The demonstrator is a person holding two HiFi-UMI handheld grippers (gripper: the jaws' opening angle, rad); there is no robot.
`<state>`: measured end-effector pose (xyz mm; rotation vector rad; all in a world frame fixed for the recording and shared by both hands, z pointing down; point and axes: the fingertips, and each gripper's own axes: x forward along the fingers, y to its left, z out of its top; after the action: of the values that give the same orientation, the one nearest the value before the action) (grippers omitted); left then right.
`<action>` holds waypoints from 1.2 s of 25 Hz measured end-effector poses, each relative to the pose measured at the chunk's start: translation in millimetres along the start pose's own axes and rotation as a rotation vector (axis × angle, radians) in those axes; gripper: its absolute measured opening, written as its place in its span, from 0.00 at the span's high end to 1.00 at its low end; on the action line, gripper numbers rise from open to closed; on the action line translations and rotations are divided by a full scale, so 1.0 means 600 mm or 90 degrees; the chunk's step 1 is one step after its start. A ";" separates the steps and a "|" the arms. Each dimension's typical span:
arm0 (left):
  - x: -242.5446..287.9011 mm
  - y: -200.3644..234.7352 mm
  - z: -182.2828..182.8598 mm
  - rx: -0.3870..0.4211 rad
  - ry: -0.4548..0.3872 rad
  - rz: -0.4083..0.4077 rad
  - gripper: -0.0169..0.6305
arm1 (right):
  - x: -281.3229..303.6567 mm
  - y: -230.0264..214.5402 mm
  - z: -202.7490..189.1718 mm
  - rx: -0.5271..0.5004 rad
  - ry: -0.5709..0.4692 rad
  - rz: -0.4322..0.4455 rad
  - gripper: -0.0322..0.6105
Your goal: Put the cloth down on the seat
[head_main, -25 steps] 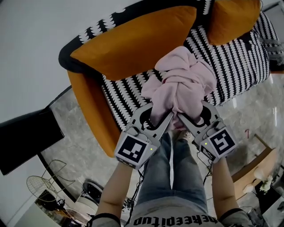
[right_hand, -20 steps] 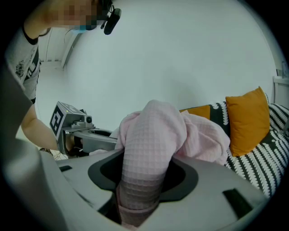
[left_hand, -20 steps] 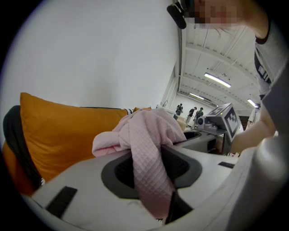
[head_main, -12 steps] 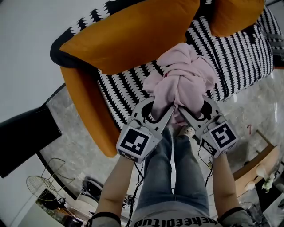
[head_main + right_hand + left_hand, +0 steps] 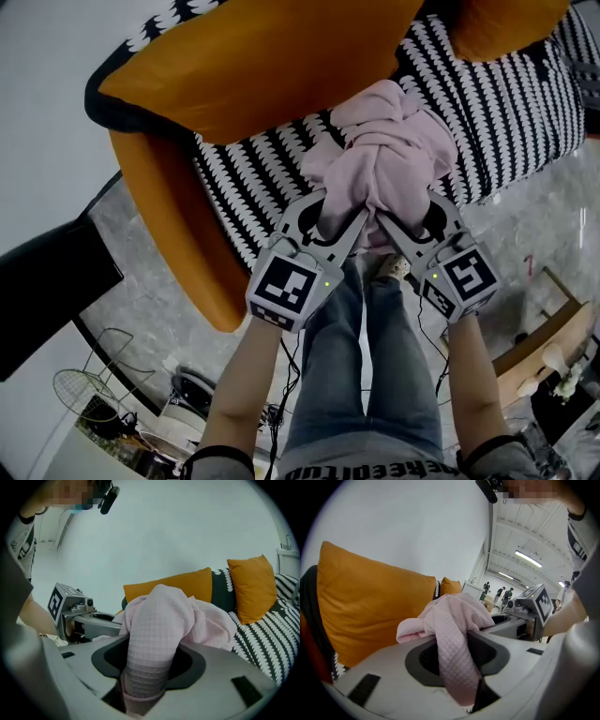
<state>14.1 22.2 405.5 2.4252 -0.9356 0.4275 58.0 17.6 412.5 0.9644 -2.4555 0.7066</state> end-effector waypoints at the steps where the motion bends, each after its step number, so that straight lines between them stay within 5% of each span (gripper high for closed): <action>1: 0.001 0.004 -0.008 -0.004 0.003 -0.001 0.72 | 0.006 0.000 -0.006 0.000 0.005 -0.002 0.58; 15: 0.003 0.035 -0.086 -0.021 0.047 0.002 0.72 | 0.036 -0.004 -0.071 0.019 0.032 -0.036 0.57; 19: -0.027 0.068 -0.079 -0.054 0.026 0.025 0.73 | 0.046 0.014 -0.038 0.014 0.008 -0.023 0.66; 20: -0.031 0.072 -0.074 -0.053 0.020 0.029 0.80 | 0.049 0.019 -0.032 0.008 0.006 -0.018 0.69; 30: 0.006 0.041 -0.083 -0.023 0.025 0.014 0.82 | 0.034 -0.006 -0.047 -0.003 0.000 -0.028 0.86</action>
<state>-5.9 32.1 456.4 2.3675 -0.9464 0.4614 52.1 21.6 446.7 1.0136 -2.4278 0.6849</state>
